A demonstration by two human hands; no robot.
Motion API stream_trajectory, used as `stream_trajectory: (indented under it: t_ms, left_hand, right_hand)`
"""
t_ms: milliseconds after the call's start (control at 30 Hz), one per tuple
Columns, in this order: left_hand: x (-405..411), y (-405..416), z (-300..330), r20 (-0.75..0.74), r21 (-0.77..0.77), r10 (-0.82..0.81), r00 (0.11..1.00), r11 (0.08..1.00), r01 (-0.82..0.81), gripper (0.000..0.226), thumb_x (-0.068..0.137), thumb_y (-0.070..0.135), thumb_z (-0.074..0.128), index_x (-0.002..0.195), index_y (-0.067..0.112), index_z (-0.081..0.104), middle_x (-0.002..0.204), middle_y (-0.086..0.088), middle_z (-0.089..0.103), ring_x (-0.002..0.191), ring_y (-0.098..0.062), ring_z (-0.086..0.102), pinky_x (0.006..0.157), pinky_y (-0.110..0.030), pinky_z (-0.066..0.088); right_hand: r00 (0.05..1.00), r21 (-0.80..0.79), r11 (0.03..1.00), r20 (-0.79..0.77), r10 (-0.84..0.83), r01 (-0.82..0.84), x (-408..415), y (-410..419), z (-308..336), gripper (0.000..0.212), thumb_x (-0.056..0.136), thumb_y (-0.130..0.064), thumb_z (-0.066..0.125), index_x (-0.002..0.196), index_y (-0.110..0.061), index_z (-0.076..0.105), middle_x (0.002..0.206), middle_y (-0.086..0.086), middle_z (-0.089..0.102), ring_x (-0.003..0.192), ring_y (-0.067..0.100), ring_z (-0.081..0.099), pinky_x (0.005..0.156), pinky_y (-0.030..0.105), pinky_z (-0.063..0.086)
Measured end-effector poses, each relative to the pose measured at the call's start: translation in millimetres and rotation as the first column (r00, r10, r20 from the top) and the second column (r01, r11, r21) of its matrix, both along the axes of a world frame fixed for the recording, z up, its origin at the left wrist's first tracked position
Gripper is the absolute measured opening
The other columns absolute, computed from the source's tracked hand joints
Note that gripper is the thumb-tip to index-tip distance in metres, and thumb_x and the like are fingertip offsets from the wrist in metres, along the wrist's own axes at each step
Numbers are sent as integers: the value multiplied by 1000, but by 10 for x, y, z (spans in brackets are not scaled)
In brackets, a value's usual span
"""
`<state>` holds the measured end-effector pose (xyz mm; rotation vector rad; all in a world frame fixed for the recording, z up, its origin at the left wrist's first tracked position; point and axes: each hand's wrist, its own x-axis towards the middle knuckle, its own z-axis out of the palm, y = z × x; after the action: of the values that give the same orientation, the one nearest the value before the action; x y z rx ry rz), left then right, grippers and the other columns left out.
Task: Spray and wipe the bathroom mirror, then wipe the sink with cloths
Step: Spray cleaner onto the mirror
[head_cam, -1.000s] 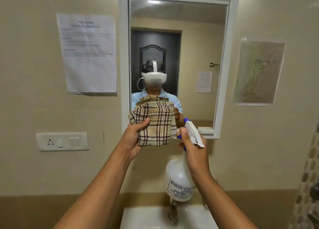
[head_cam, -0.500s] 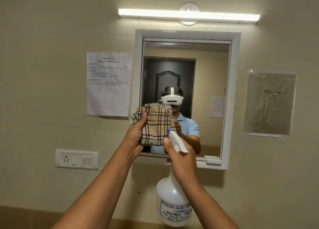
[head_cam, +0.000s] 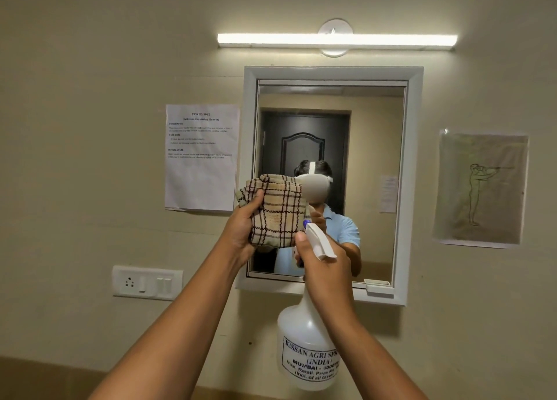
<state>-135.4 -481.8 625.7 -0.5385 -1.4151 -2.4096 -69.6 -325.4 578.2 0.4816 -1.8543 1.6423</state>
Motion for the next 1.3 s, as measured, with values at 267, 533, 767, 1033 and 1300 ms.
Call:
stream_trajectory:
  t_ms: [267,533,767,1033,1300]
  left_hand:
    - [57,21,41,1,-9,-9,1000,1000,9,43,100,32,49,130,3,59,118,-19,70,108,-32,68,85,-42,58]
    - [73,-53,71,-12,10,3,1000,1000,-3,44,100,32,49,134,5,56,124,-17,67,115,-31,65,92,-46,54]
    - [141,-93,35,-6,31,-28,1000,999,28,42,101,31,46,133,5,57,122,-17,68,113,-30,66,91,-46,56]
    - [142,-71,-37,26,11,-27,999,1000,27,46,100,34,47,135,5,55,126,-18,66,115,-32,65,89,-44,57]
    - [177,-278,-45,12,6,7,1000,1000,-7,40,101,32,45,130,7,59,121,-15,69,114,-30,66,86,-43,57]
  right_hand:
    - [999,61,998,-44,7,-5,95,-155,18,26,94,-48,56,91,-24,64,75,-3,64,75,14,63,64,28,48]
    - [998,137,990,-55,1,7,110,-260,-174,20,92,-49,57,91,-29,63,76,-6,65,75,8,61,63,26,47]
    - [999,103,994,-15,-38,39,81,-108,-145,30,93,-49,56,87,-21,65,72,-2,64,70,12,61,58,26,46]
    - [999,103,994,-7,-37,38,96,-66,-21,21,94,-48,54,84,-30,58,75,0,65,74,14,63,62,28,49]
    - [999,15,999,-41,-29,29,17,-60,160,21,94,-43,58,80,-27,63,74,-1,68,73,17,66,64,28,51]
